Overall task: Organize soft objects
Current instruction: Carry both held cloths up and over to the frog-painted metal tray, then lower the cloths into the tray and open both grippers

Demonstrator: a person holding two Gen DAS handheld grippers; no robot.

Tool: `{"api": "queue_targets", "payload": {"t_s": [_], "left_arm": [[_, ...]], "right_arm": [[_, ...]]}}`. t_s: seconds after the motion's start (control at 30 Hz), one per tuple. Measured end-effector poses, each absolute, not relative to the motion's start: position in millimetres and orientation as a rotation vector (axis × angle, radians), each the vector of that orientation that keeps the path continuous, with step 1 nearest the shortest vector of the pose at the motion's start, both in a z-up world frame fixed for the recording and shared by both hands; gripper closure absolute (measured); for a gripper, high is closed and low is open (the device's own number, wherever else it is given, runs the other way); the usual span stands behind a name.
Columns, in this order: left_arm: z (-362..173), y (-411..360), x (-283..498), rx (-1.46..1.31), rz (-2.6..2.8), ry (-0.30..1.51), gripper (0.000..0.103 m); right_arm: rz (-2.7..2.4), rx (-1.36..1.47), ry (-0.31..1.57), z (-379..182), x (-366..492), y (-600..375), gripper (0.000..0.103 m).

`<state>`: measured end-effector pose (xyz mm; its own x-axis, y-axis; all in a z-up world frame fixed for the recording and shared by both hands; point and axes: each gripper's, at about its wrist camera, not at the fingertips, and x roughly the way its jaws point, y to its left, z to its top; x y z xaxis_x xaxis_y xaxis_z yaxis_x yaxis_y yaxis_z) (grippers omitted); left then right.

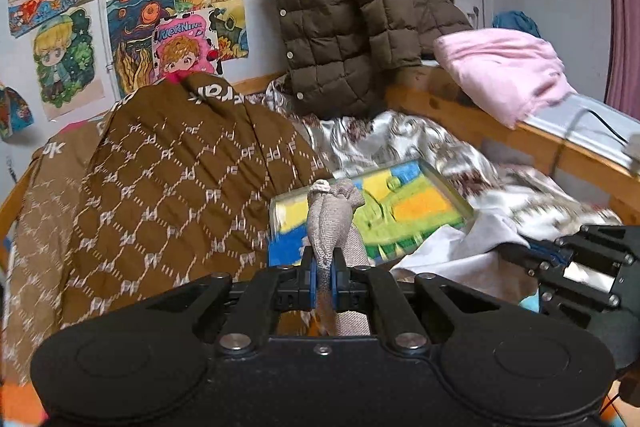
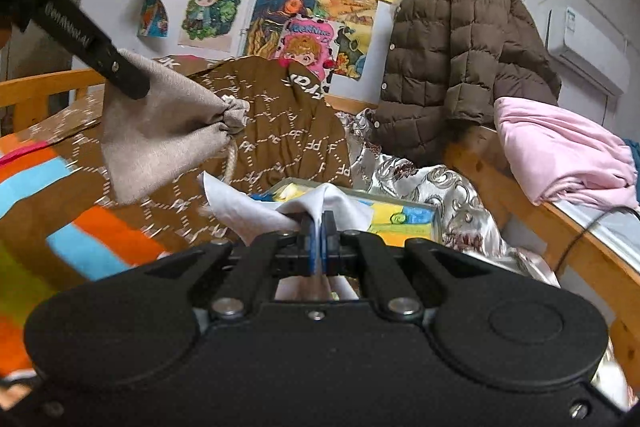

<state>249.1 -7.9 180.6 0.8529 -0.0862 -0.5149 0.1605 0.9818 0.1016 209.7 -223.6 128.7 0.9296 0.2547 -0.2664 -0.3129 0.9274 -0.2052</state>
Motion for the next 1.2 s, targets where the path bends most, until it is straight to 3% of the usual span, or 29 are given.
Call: {"api": "queue_targets", "payload": {"t_s": [0.27,0.6,0.97,1.2], "left_arm": [[138.9,5.3,364.5,0.090,-0.097,0.550,0.097],[70.5,-19.6,468.0,0.000,-0.129,0.580,0.097],[10.0,-42.7,503.1,-0.041,-0.181,0.656,0.096],[1.2,-45.4,504.0,-0.033,-0.186,0.684,0.091]], "right_arm": [[0.308,-0.197,0.307,130.5,367.5,-216.7,0.103],[0.273,-0.101,0.474,72.4,494.8,-230.1,0.103],[0.159,-0.034,0.596,1.6,535.6,-271.4,0.103],[0.141,-0.033,0.638,-21.6,534.9,-290.9,0.101]]}}
